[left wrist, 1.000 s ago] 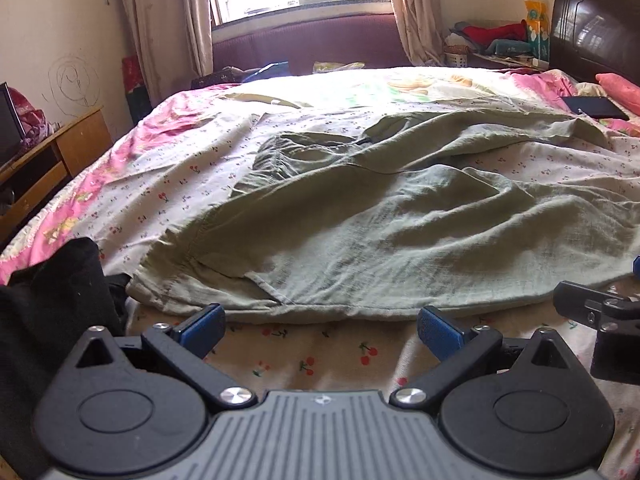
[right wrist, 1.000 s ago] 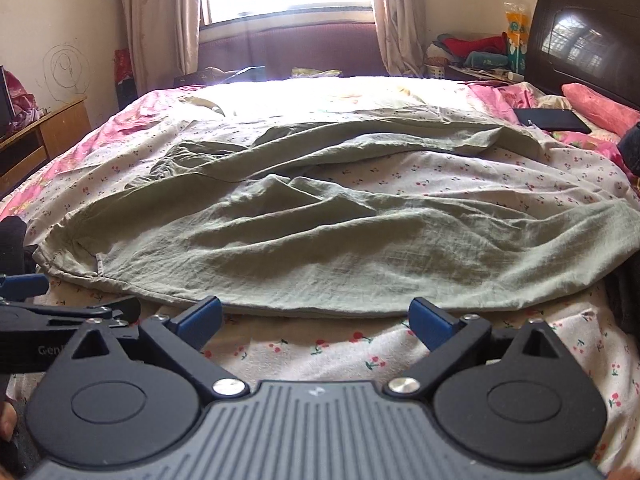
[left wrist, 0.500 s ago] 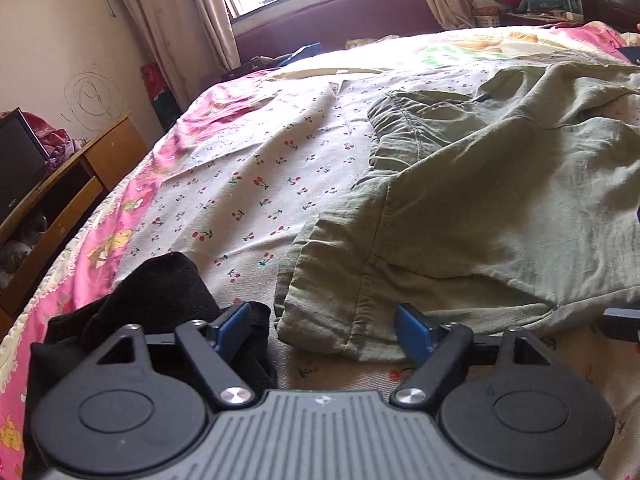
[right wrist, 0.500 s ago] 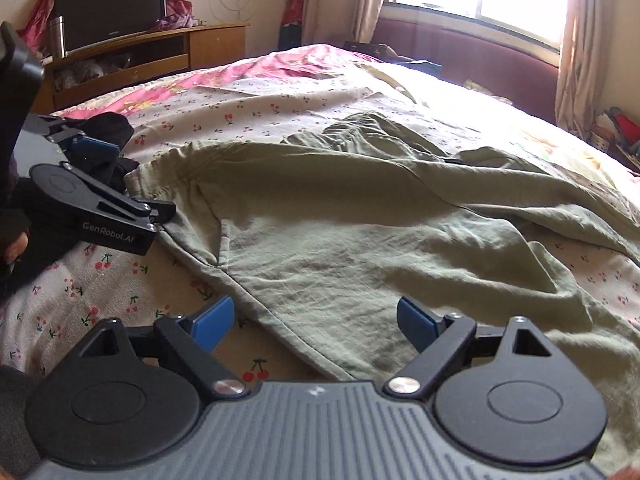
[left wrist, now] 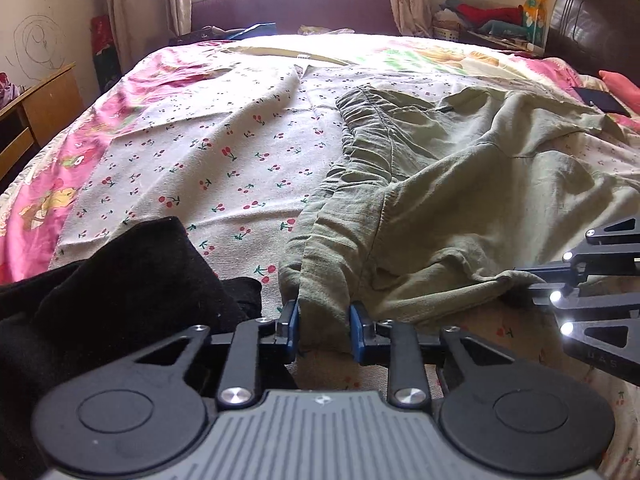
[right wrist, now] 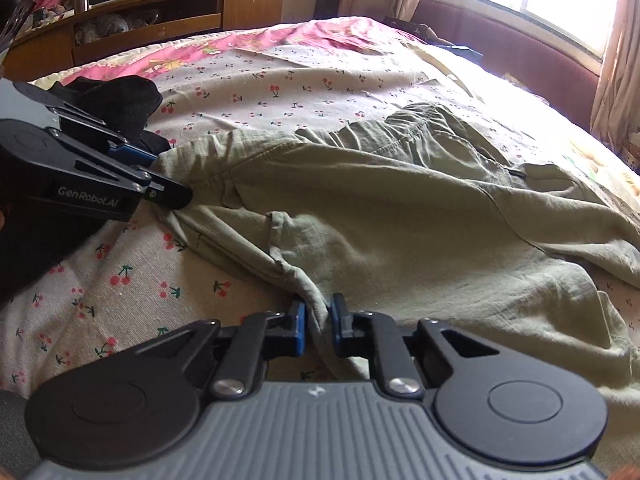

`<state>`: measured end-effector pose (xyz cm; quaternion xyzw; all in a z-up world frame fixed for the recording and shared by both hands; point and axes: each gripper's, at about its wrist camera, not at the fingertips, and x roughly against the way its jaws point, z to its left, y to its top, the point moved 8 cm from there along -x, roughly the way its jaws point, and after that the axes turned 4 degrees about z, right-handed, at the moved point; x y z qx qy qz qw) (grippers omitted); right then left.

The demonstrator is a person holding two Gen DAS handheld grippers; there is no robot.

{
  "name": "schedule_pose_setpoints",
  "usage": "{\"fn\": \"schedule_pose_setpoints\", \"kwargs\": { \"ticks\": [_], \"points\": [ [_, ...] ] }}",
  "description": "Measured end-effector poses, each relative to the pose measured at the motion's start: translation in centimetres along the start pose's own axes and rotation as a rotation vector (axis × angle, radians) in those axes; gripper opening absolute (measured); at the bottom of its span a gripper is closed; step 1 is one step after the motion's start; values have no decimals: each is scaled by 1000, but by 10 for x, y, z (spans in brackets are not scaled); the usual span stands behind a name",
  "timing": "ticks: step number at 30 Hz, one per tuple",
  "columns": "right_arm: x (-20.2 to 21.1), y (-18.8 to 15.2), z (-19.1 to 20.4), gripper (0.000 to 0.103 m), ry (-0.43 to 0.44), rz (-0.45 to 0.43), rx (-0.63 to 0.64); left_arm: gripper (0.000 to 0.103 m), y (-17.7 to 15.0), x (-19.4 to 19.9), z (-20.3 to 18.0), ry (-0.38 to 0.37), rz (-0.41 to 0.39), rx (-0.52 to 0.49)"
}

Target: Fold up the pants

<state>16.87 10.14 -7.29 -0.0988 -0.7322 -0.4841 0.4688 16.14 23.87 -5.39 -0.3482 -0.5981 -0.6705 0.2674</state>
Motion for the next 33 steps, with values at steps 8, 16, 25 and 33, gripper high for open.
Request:
{"fn": "schedule_pose_setpoints", "kwargs": {
  "ticks": [8,16,25,33],
  "points": [
    [24,-20,40,13,136,47,9,41,-27,31,11,22,18,3],
    [50,-19,12,40,117,-24,-149,43,-12,60,-9,118,-58,-42],
    [147,-151,-188,44,-285,-32,-647,44,12,81,-109,90,-154,-167],
    [222,-269,-332,53,-545,-161,-1016,47,39,45,-279,-230,-115,-261]
  ]
}}
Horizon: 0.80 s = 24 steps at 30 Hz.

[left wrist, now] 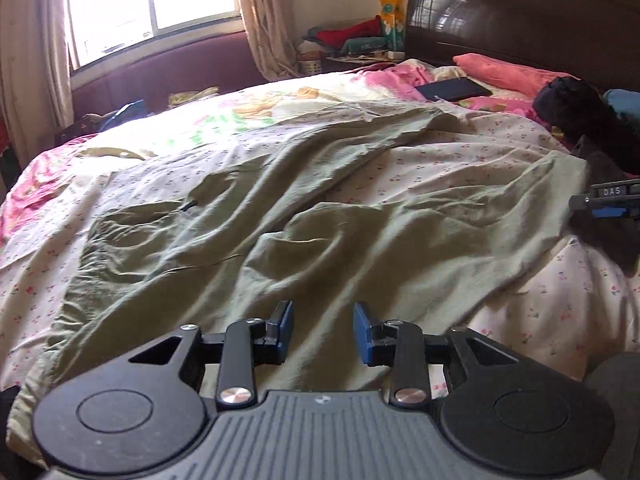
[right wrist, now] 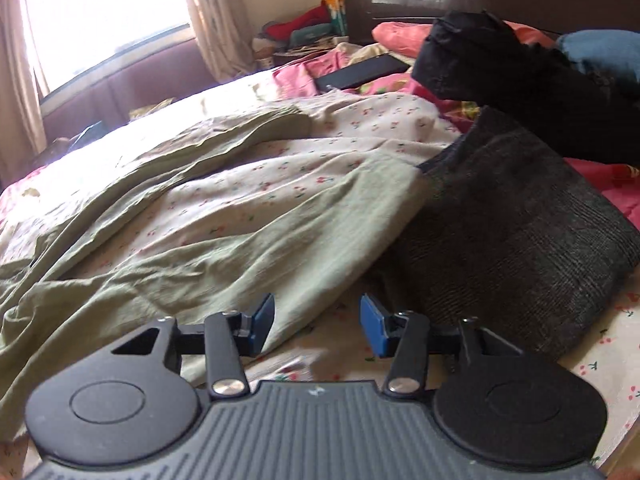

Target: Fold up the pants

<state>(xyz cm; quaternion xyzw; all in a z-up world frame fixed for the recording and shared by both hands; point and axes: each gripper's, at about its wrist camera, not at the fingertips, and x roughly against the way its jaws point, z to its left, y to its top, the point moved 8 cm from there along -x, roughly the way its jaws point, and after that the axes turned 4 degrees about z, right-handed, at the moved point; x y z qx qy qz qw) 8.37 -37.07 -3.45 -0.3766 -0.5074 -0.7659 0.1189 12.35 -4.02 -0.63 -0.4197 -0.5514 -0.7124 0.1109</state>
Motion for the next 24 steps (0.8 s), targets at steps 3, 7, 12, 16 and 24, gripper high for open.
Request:
{"fn": "schedule_pose_setpoints", "kwargs": {
  "ticks": [3,7,12,16,24],
  "points": [
    [-13,14,-32,68,75,-24,-135,47,18,-27,-43,-79,26,-28],
    [-29,30,-51,69,172,-69,-285,47,29,-39,-77,-104,42,-90],
    [-38,44,-59,13,186,-93,-344,48,32,-41,-92,-101,70,-135],
    [-33,47,-73,3,245,-70,-427,48,34,-31,-98,-76,58,-159],
    [11,68,-90,4,188,-185,-382,49,43,-14,-105,4,45,-184]
  ]
}}
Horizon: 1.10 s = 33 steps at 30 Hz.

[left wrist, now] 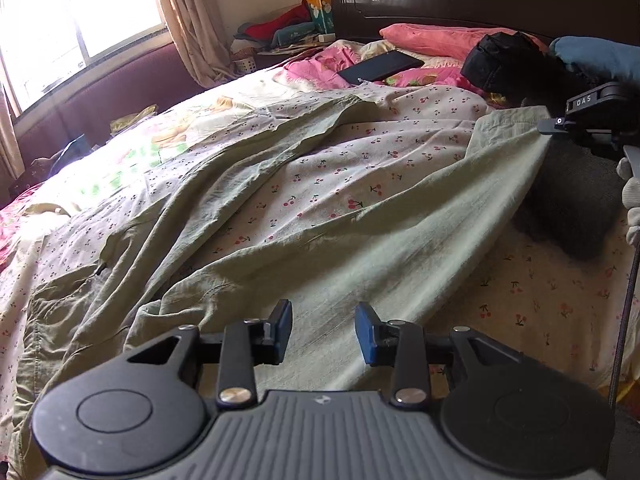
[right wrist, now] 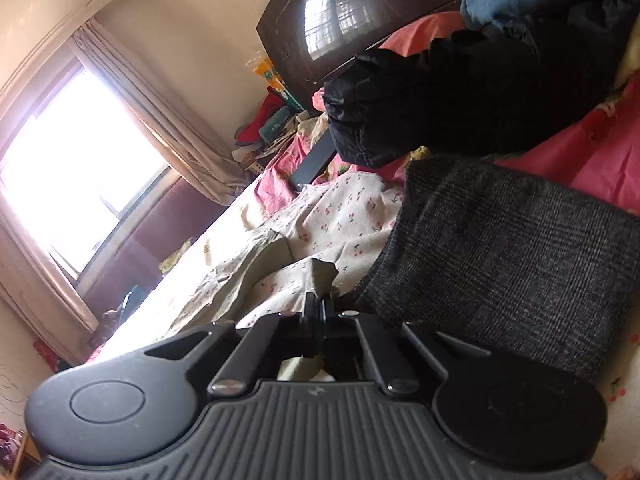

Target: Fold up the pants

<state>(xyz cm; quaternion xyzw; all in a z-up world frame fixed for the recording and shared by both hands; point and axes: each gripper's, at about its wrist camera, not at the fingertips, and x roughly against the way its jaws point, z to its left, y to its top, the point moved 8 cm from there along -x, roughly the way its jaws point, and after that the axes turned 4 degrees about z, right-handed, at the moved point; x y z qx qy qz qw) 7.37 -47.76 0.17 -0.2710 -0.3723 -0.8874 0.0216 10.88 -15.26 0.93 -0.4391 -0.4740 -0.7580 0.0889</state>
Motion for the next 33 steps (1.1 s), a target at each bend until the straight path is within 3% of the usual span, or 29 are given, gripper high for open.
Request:
{"fn": "schedule_pose_setpoints", "kwargs": {
  "ticks": [2,4,6,10,12,15,17,20,24,26,29,33],
  "points": [
    [-20,-9,-10,9,-153,76,93,49,-2,-5,-2,11,47,20],
    [-27,-18,-19,9,-192,125,124,49,-1,-2,0,-1,67,42],
    [-9,-16,-20,9,-198,67,138,49,2,7,10,3,48,48],
    [20,-5,5,9,-246,-36,308,50,9,22,60,67,-6,56],
    [26,-4,39,12,-195,-62,426,57,9,23,97,93,-21,73],
    [2,-26,102,49,-12,16,596,61,4,10,159,156,-29,50],
    [-28,-49,146,49,109,103,680,61,-6,-9,212,198,-14,40],
    [-104,-98,234,49,245,261,901,61,-20,-45,287,247,8,68],
    [-196,-172,344,49,428,361,1201,61,-38,-93,367,261,62,122],
    [-233,-205,379,49,462,396,1323,61,-42,-108,389,246,90,115],
    [-270,-235,402,49,446,462,1430,61,-31,-119,409,185,106,99],
    [-289,-248,417,54,442,570,1544,73,-14,-133,417,82,153,22]
  ]
}}
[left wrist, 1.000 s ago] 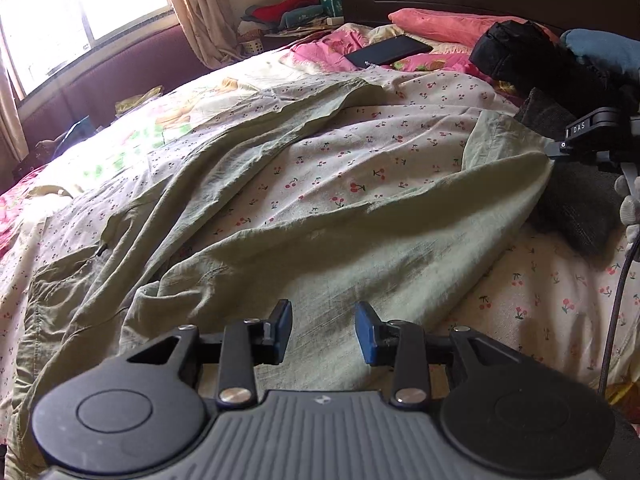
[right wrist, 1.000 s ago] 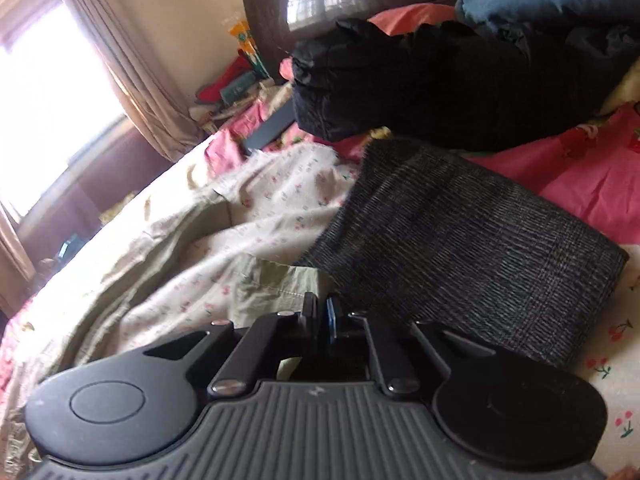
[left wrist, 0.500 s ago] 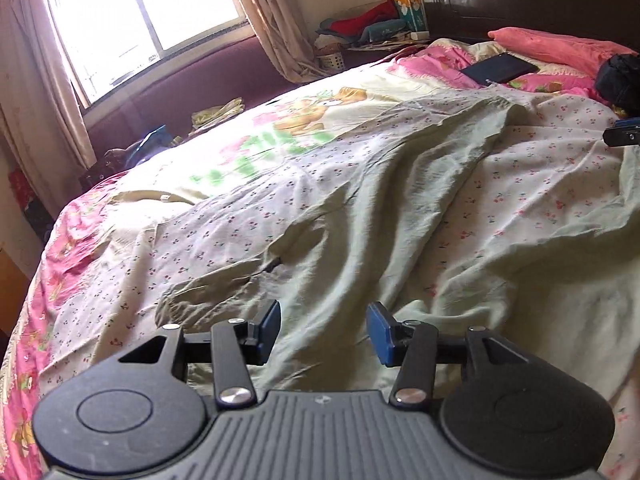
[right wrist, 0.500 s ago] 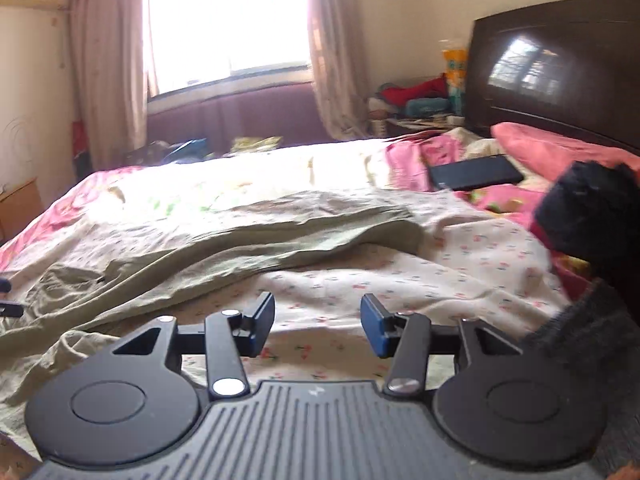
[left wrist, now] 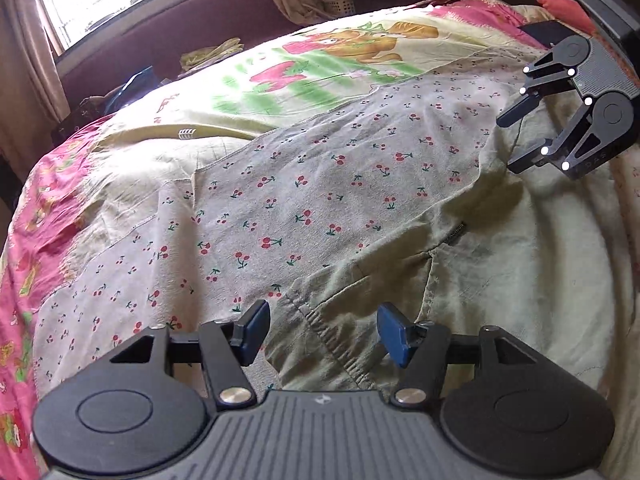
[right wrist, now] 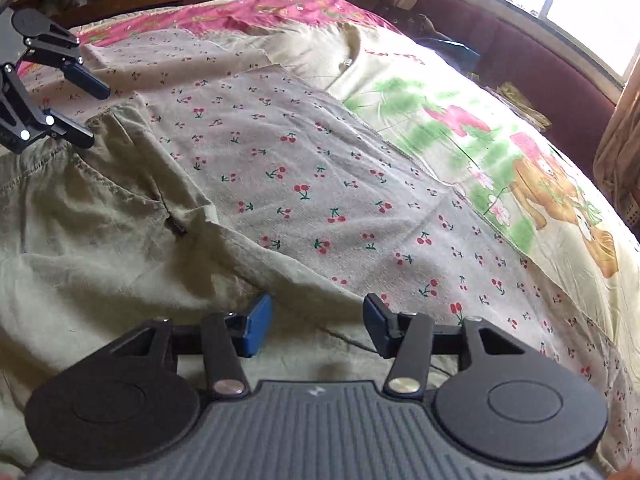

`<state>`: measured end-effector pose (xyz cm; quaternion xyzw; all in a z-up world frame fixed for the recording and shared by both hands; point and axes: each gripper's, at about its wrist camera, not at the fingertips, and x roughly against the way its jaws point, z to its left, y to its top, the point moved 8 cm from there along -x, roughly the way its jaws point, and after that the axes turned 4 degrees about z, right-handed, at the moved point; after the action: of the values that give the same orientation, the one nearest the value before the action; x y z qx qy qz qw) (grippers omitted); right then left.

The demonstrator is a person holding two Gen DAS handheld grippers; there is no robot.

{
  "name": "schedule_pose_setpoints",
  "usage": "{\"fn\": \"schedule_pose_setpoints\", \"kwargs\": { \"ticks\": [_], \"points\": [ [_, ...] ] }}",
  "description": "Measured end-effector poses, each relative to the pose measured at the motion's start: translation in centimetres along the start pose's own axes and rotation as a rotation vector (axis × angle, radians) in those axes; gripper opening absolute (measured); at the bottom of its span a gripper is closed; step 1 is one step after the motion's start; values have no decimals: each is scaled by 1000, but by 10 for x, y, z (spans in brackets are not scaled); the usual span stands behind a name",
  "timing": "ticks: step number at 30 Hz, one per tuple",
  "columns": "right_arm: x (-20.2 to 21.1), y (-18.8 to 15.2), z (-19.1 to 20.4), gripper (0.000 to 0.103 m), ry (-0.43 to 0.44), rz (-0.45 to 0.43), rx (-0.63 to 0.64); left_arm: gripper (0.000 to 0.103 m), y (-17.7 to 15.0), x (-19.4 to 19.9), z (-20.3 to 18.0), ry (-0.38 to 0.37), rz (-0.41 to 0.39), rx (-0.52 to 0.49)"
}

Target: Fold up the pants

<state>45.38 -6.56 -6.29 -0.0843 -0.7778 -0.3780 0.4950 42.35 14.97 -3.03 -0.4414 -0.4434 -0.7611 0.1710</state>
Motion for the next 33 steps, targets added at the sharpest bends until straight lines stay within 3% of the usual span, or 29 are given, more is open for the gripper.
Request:
{"fn": "schedule_pose_setpoints", "kwargs": {
  "ticks": [3,6,8,12,14,15,17,18,19,22,24,29,33],
  "points": [
    [-10,13,2,56,11,68,130,73,5,-9,7,-37,43,-57],
    [-13,23,3,58,47,109,185,73,3,-18,7,-161,102,-56],
    [-15,26,8,61,107,144,213,73,3,-26,5,-201,123,-68],
    [-42,10,22,67,190,277,273,72,1,-50,1,-216,183,-82],
    [-52,8,22,68,183,275,248,68,0,-56,4,-202,201,-70],
    [-51,9,20,65,187,264,213,64,2,-56,7,-202,196,-48],
    [-46,10,11,37,153,235,147,59,6,-54,18,-206,183,7],
    [-43,9,6,17,130,233,120,54,6,-55,21,-208,186,28],
    [-40,7,3,5,129,235,96,52,6,-57,22,-214,195,32],
    [-31,2,2,1,103,225,82,45,4,-66,8,-170,230,-42],
    [-23,2,4,0,65,200,86,33,8,-57,0,-135,210,-68],
    [17,-2,5,0,-25,97,42,30,8,-2,-3,-23,73,-50],
    [98,-9,24,0,-78,-61,1,30,-2,70,-19,40,-67,-38]
  ]
}}
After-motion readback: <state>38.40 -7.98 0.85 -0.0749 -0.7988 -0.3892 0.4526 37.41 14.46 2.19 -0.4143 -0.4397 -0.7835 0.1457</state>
